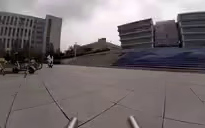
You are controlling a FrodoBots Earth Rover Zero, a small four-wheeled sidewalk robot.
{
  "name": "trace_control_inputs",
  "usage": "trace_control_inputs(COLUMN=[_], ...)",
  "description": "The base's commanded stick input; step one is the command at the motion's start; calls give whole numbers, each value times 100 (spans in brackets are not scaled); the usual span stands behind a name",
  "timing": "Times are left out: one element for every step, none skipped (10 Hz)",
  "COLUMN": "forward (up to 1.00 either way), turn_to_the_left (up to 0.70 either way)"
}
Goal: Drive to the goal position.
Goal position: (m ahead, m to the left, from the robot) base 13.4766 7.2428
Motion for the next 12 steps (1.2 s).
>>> trace_control_inputs(forward=[100, 100, 100, 100, 100, 100, 100, 100, 100, 100, 100, 100], turn_to_the_left=[0, 0, 0, 0, 0, 0, 0, 0, 0, 0, 0, 0])
